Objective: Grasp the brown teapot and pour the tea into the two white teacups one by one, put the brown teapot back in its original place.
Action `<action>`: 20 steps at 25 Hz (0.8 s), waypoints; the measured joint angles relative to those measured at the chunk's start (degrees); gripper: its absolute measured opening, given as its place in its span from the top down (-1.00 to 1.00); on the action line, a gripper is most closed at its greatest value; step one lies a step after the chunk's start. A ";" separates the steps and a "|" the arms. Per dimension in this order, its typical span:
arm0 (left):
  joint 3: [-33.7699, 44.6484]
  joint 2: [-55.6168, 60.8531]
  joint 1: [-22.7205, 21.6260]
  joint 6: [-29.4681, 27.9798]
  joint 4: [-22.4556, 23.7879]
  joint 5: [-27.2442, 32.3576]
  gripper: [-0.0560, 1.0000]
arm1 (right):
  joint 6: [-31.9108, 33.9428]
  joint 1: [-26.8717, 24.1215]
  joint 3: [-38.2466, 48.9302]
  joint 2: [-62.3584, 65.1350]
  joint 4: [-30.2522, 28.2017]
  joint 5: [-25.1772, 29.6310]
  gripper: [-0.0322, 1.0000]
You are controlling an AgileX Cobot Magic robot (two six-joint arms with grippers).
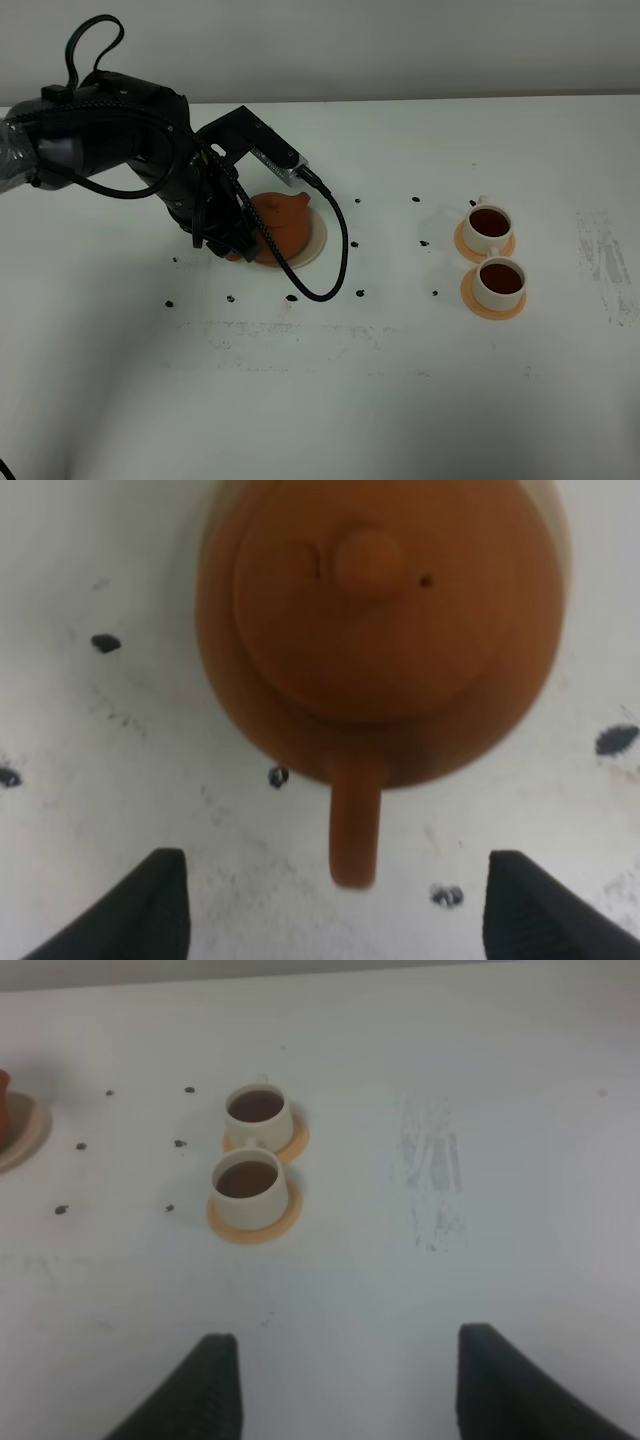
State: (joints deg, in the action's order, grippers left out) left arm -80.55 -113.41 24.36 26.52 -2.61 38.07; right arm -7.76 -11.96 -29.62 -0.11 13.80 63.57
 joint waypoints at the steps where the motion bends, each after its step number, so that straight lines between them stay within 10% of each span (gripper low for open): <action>1: 0.00 0.75 -0.07 0.00 0.00 0.46 -0.24 | 0.00 0.00 0.00 0.00 0.00 0.00 0.04; 20: 13.02 28.58 -10.12 -0.92 -1.35 5.75 -0.25 | 0.00 0.00 0.00 0.00 0.00 0.00 0.04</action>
State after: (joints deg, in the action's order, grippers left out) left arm -67.53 -84.83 14.24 25.59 -3.96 43.82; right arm -7.76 -11.96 -29.62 -0.11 13.80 63.57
